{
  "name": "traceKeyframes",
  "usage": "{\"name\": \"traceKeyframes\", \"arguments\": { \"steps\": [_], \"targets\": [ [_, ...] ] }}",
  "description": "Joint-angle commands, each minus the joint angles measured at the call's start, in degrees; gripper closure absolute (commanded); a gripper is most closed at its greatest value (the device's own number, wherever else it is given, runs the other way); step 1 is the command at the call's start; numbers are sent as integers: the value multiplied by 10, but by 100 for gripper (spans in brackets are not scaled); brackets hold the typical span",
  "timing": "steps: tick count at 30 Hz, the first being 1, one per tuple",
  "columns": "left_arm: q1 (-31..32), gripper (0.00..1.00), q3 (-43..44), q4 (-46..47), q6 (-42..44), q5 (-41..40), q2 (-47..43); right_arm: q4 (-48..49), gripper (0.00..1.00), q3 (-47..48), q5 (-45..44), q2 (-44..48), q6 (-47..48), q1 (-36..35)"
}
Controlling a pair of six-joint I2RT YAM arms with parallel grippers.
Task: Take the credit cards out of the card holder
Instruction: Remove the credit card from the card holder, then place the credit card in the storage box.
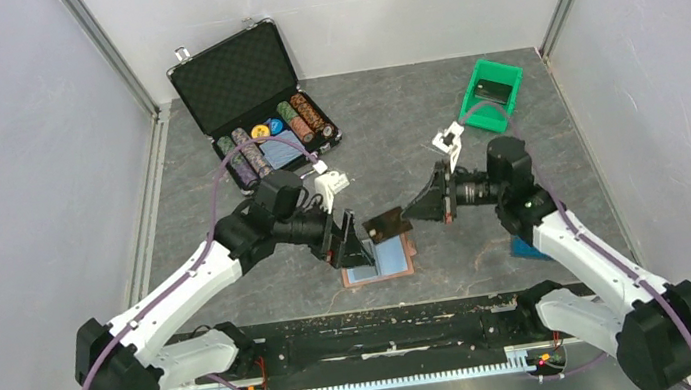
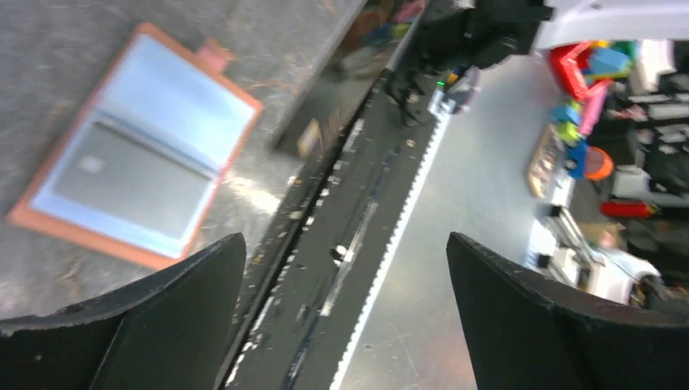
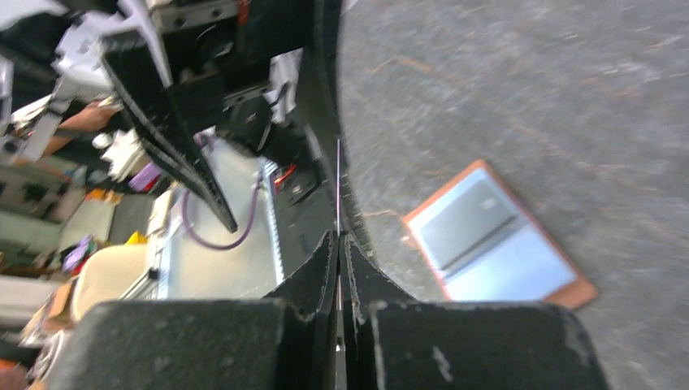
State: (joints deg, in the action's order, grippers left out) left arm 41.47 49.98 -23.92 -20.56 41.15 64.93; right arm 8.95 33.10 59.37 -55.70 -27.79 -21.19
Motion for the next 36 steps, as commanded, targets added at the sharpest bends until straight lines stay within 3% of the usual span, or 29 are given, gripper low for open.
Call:
{"name": "traceKeyframes", "arguments": {
  "steps": [1, 5, 13, 21, 27, 36],
  "targets": [
    [-3, 0, 33, -87, 74, -158, -36, -131, 100, 97, -65, -34, 93, 55],
    [-3, 0, 24, -102, 87, -239, -73, -227, 100, 176, -172, -82, 143, 125],
    [-3, 0, -21, -97, 108, -409, -179, -239, 100, 281, -318, -199, 125, 288],
    [-3, 0, -42, -102, 114, -519, -215, -200, 100, 384, -461, -311, 68, 347],
    [-3, 0, -43, -106, 116, -523, -216, -189, 100, 481, -503, -421, 40, 357],
    [-3, 0, -44, -104, 118, -539, -223, -192, 100, 643, -453, -591, -1, 376]
  ]
}}
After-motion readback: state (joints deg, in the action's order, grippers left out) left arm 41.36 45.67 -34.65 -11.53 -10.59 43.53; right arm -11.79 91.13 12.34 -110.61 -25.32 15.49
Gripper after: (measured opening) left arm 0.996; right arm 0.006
